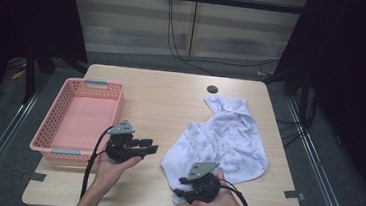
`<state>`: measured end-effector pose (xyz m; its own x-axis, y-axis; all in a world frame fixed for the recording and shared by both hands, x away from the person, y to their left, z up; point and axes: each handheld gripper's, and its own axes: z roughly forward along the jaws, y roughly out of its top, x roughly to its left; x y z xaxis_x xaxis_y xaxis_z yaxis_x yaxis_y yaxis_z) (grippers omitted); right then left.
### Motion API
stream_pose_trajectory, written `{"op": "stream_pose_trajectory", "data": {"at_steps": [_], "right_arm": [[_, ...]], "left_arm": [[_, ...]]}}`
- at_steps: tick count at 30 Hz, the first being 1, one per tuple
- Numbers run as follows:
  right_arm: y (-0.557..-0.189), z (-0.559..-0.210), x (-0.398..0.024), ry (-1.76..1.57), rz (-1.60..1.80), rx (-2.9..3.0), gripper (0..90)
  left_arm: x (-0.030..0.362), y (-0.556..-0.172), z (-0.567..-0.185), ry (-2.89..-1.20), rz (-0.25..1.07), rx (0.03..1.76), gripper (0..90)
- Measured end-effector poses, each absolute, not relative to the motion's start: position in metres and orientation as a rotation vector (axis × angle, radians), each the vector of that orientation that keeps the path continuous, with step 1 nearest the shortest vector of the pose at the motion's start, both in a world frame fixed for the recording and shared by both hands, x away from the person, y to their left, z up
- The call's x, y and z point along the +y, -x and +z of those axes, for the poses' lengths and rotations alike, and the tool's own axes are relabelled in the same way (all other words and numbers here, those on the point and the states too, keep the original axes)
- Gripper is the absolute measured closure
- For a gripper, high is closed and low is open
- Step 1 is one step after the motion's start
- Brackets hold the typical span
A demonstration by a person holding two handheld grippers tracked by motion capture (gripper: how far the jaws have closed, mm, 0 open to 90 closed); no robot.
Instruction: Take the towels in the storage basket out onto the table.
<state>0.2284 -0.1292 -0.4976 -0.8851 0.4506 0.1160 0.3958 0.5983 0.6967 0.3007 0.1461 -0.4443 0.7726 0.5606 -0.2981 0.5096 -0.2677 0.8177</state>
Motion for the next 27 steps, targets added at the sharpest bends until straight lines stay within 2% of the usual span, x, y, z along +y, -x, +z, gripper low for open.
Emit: {"op": "stream_pose_trajectory", "data": {"at_steps": [2, 4, 7, 12, 14, 17, 22, 27], "right_arm": [[-0.228, -0.497, -0.135, -0.729, 1.17, 2.751, 76.2], [-0.229, -0.495, -0.14, -0.747, 1.175, 2.775, 79.6], [-0.235, -0.479, -0.155, -0.795, 1.347, 2.748, 80.2], [-0.25, -0.417, -0.19, -0.81, 1.548, 2.509, 80.3], [-0.258, -0.403, -0.201, -0.835, 1.563, 2.449, 80.3], [-0.276, -0.391, -0.225, -0.914, 1.562, 2.34, 80.3], [-0.307, -0.413, -0.257, -1.086, 1.481, 2.262, 80.3], [-0.315, -0.451, -0.275, -1.216, 1.454, 2.265, 80.1]], "left_arm": [[0.145, -0.301, -0.445, -1.926, 0.057, 0.811, 62.9], [0.144, -0.302, -0.446, -1.933, 0.056, 0.81, 63.0], [0.144, -0.303, -0.446, -1.936, 0.051, 0.803, 62.7], [0.142, -0.306, -0.446, -1.915, 0.035, 0.801, 60.5], [0.138, -0.307, -0.447, -1.901, 0.024, 0.789, 59.1], [0.124, -0.311, -0.45, -1.923, 0.029, 0.777, 52.9], [0.09, -0.322, -0.462, -1.955, -0.007, 0.713, 48.6], [0.074, -0.328, -0.485, -2.014, -0.098, 0.711, 58.5]]}}
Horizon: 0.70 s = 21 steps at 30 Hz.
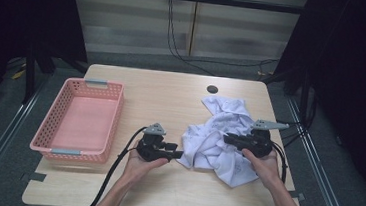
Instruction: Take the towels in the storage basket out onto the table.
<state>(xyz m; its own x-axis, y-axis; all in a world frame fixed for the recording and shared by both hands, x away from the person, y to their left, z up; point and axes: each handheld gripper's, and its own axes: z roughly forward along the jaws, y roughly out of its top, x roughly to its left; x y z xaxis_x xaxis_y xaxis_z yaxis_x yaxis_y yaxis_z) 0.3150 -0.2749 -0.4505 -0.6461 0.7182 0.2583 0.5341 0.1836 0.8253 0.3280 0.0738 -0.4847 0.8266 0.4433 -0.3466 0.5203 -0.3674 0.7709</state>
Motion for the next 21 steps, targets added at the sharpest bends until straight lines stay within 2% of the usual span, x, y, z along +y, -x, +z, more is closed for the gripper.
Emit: {"op": "stream_pose_trajectory", "data": {"at_steps": [3, 8, 10, 14, 18, 21], "right_arm": [[-0.312, -0.466, -0.285, -1.265, 1.412, 2.289, 79.9], [-0.303, -0.473, -0.296, -1.297, 1.362, 2.308, 79.5], [-0.302, -0.473, -0.3, -1.303, 1.363, 2.303, 79.3], [-0.3, -0.475, -0.303, -1.292, 1.354, 2.311, 78.9], [-0.298, -0.476, -0.301, -1.292, 1.348, 2.32, 78.6], [-0.298, -0.476, -0.3, -1.294, 1.351, 2.317, 78.5]], "left_arm": [[0.07, -0.333, -0.495, -2.051, -0.105, 0.724, 61.4], [0.066, -0.34, -0.505, -2.024, -0.147, 0.75, 49.7], [0.062, -0.339, -0.507, -2.063, -0.097, 0.758, 47.1], [0.054, -0.337, -0.511, -2.07, -0.127, 0.721, 44.9], [0.046, -0.329, -0.508, -2.132, -0.12, 0.651, 50.4], [0.042, -0.322, -0.508, -2.172, -0.057, 0.604, 65.0]]}}
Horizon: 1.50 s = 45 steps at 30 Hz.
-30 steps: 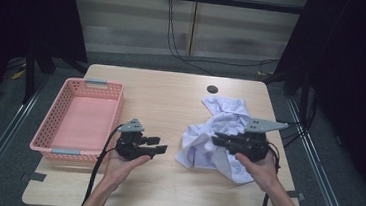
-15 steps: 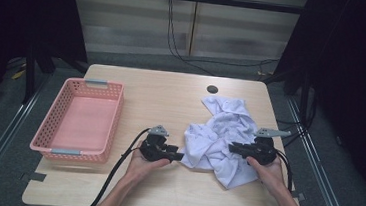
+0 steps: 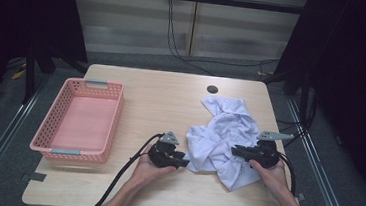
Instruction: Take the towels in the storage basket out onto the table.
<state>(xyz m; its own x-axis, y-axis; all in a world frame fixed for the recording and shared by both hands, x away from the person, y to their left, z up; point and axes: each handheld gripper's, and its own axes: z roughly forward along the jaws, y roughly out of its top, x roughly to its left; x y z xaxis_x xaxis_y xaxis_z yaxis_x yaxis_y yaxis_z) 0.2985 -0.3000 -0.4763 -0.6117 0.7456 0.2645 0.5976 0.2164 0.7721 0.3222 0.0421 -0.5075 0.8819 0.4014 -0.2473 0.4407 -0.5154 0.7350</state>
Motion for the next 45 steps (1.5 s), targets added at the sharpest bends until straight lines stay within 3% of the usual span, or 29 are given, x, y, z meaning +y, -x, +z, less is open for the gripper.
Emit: {"op": "stream_pose_trajectory", "data": {"at_steps": [3, 6, 11, 15, 19, 25, 33, 45], "right_arm": [[-0.298, -0.476, -0.3, -1.294, 1.353, 2.317, 78.4], [-0.297, -0.476, -0.3, -1.291, 1.359, 2.314, 78.4], [-0.296, -0.471, -0.302, -1.281, 1.394, 2.294, 78.3], [-0.297, -0.462, -0.305, -1.281, 1.448, 2.257, 78.4], [-0.304, -0.447, -0.306, -1.276, 1.525, 2.191, 79.3], [-0.317, -0.416, -0.302, -1.22, 1.602, 2.111, 79.9], [-0.344, -0.347, -0.293, -1.11, 1.703, 2.001, 81.2], [-0.364, -0.245, -0.272, -0.934, 1.839, 1.891, 81.9]], "left_arm": [[0.038, -0.317, -0.508, -2.191, -0.016, 0.574, 80.9], [0.036, -0.315, -0.505, -2.225, 0.007, 0.552, 88.8], [0.047, -0.321, -0.504, -2.172, -0.077, 0.611, 90.0], [0.069, -0.325, -0.482, -2.048, -0.093, 0.633, 90.0], [0.096, -0.328, -0.448, -1.914, -0.049, 0.653, 90.0], [0.13, -0.33, -0.405, -1.842, 0.072, 0.666, 90.0], [0.178, -0.335, -0.346, -1.672, 0.173, 0.697, 90.0], [0.195, -0.325, -0.259, -1.589, 0.376, 0.656, 90.0]]}}
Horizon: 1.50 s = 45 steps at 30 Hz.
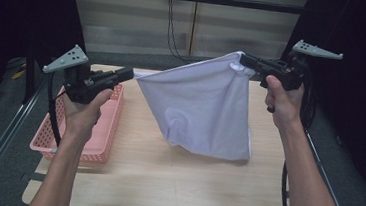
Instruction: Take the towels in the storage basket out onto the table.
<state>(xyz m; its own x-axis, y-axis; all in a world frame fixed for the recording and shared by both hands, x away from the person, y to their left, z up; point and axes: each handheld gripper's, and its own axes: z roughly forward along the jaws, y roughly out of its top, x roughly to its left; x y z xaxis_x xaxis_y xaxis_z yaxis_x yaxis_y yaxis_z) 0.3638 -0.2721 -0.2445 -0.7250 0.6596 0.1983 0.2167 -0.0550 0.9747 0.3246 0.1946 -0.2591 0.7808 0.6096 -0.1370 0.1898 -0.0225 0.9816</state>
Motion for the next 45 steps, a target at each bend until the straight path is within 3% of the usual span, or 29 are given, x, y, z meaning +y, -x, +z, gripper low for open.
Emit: {"op": "stream_pose_trajectory", "data": {"at_steps": [4, 11, 15, 21, 23, 25, 26, 29, 33, 39, 45], "right_arm": [[-0.342, -0.248, -0.273, -0.886, 1.822, 1.932, 81.9], [-0.285, -0.318, -0.282, -0.932, 1.764, 2.099, 81.8], [-0.248, -0.358, -0.293, -0.997, 1.747, 2.149, 81.8], [-0.183, -0.394, -0.297, -1.008, 1.736, 2.282, 81.3], [-0.159, -0.394, -0.294, -0.959, 1.726, 2.319, 76.8], [-0.148, -0.392, -0.293, -0.985, 1.724, 2.313, 61.7], [-0.145, -0.392, -0.293, -0.991, 1.724, 2.304, 61.0], [-0.156, -0.394, -0.302, -1.029, 1.692, 2.254, 52.1], [-0.176, -0.4, -0.304, -1.049, 1.593, 2.258, 51.6], [-0.226, -0.428, -0.293, -1.088, 1.472, 2.34, 50.7], [-0.271, -0.462, -0.29, -1.181, 1.335, 2.382, 46.7]], "left_arm": [[0.195, -0.308, -0.271, -1.633, 0.346, 0.653, 90.0], [0.188, -0.27, -0.34, -1.677, 0.175, 0.664, 90.0], [0.186, -0.241, -0.364, -1.738, 0.132, 0.665, 89.9], [0.195, -0.182, -0.389, -1.739, -0.049, 0.65, 89.7], [0.195, -0.161, -0.387, -1.728, -0.059, 0.621, 88.2], [0.197, -0.156, -0.386, -1.727, -0.063, 0.611, 73.8], [0.196, -0.157, -0.387, -1.73, -0.05, 0.604, 74.6], [0.189, -0.175, -0.396, -1.795, -0.033, 0.646, 71.7], [0.17, -0.208, -0.413, -1.866, -0.021, 0.65, 65.7], [0.131, -0.267, -0.449, -2.003, -0.042, 0.618, 68.4], [0.115, -0.306, -0.489, -2.075, -0.125, 0.676, 62.6]]}}
